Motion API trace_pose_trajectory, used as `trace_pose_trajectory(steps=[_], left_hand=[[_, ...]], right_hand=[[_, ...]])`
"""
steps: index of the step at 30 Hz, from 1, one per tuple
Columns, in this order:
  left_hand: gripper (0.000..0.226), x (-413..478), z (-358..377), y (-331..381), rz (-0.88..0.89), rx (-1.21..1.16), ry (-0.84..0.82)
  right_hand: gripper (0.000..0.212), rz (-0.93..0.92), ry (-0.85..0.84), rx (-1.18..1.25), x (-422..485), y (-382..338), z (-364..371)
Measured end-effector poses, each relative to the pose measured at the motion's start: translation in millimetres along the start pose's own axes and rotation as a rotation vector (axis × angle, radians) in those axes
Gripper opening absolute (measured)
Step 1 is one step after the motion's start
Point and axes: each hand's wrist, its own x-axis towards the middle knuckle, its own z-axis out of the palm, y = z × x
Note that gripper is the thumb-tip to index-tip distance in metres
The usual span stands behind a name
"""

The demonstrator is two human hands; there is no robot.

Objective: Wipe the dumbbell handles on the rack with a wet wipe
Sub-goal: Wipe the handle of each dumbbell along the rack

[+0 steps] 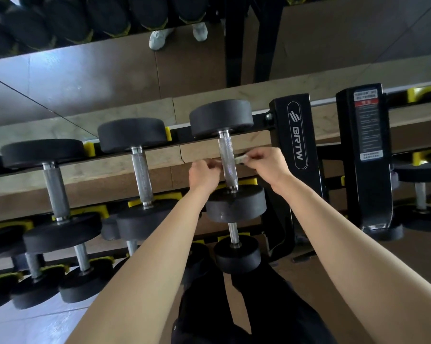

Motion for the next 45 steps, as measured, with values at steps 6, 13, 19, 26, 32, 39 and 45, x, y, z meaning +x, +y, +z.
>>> trace_pose_trajectory(steps=[6, 13, 19, 26, 32, 39, 45], left_hand=[[0.024, -22.0, -16.6, -21.1, 0.096, 0.300, -0.098], [0.030, -20.2, -8.7, -19.2, -0.031, 0.319, -0.120], [0.020, -27.0, -18.9, -25.8, 0.020, 0.269, -0.223], [0.012, -29.2, -18.8, -24.4, -0.014, 0.215, -0.193], [0.014, -35.4, -12.9, -22.3, -0.031, 0.252, -0.194], [0.026, -104.6, -43.3, -28.5, 0.236, 0.129, -0.068], [0.032, -190.5, -40.4, -36.9, 0.417, -0.070, -0.022]], right_hand=[[0.007, 0.009, -0.132, -0.230, -3.0, 8.2, 16.5], [0.009, 0.036, -0.326, -0.331, -6.0, 16.6, -5.6], [0.008, 0.055, -0.300, -0.343, -10.3, 13.9, -0.1], [0.007, 0.094, -0.389, -0.393, -7.4, -0.3, -0.2], [0.007, -0.017, -0.513, -0.328, -26.3, -9.7, -37.3], [0.006, -0.108, -0.403, 0.092, -88.1, 4.8, -68.7], [0.016, -0.091, -0.527, 0.480, -159.7, 15.7, -67.7]])
